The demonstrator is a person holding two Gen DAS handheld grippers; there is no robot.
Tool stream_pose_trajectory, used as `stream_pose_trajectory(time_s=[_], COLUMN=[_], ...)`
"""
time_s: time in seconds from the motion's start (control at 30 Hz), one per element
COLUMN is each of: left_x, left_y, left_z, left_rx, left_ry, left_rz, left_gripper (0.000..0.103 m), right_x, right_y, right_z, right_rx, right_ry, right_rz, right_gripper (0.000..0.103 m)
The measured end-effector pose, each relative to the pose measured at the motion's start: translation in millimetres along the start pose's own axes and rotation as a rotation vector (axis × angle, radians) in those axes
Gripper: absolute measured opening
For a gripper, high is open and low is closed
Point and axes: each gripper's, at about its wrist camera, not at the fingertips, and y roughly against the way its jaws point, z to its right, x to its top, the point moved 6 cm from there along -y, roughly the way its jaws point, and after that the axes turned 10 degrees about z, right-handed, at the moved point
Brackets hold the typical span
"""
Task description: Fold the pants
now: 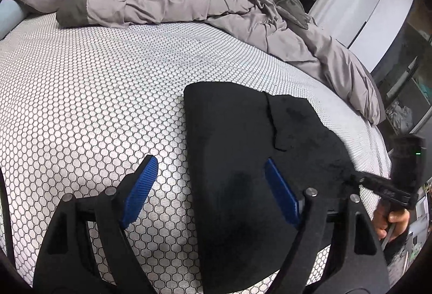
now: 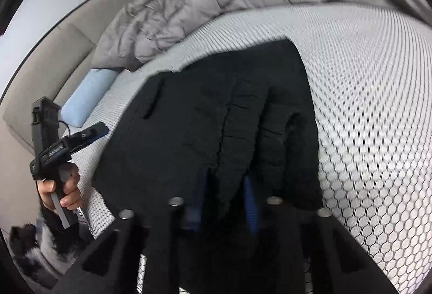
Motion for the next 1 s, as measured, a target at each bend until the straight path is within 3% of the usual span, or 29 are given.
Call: stream_pose_trajectory(time_s=[0.13, 0.2, 0.3, 0.47, 0.57, 0.63, 0.77, 0.9, 1.0], left_x=[1.1, -0.7, -3.9, -3.5, -4.7, -6.2, -7.4, -9.3, -9.0], left_y=[-0.1, -5.1, -14.1, -12.6, -12.3, -13.2, -15.3, -14.8, -13.4], left_z=[7.0, 11.7, 11.9, 14.3, 16.0, 16.7, 16.2, 17.0, 16.1], left_rx=[0.005, 0.020, 0.054, 0.048, 0.045, 0.042, 0.043, 0.042, 0.041], left_ry=[-0.021, -0.057, -0.081, -0.079, -0.088, -0.091, -0.094, -0.096, -0.096], left_rz=[-0.005, -0.016, -0.033, -0.024, -0.027, -0.031, -0.039, -0.041, -0.038], left_gripper=[0.079, 0.079, 0.079, 0.079, 0.079, 0.079, 0.079, 0.079, 0.079], right_x=[11.9, 6.4, -13.6, -5.1, -5.2, -8.0, -11.5, -13.0, -13.6], right_y=[32.6, 35.6, 12.5, 46.1, 51.8, 48.5, 32.8, 16.7, 17.4], right_z=[-17.6, -12.7, 10.7, 27.0, 35.0, 45.8, 50.0, 45.7, 37.8], right_rx=[-0.022, -0.069, -0.193, -0.091, -0.052, -0.058, 0.041, 0.036, -0.012], right_ry=[0.081, 0.102, 0.117, -0.020, -0.062, -0.100, -0.201, -0.178, -0.102], right_rz=[0.095, 0.070, -0.031, 0.044, 0.027, 0.010, -0.027, -0.071, -0.061], right_gripper=[0.009, 0.009, 0.020, 0.040, 0.045, 0.046, 0.047, 0.050, 0.033])
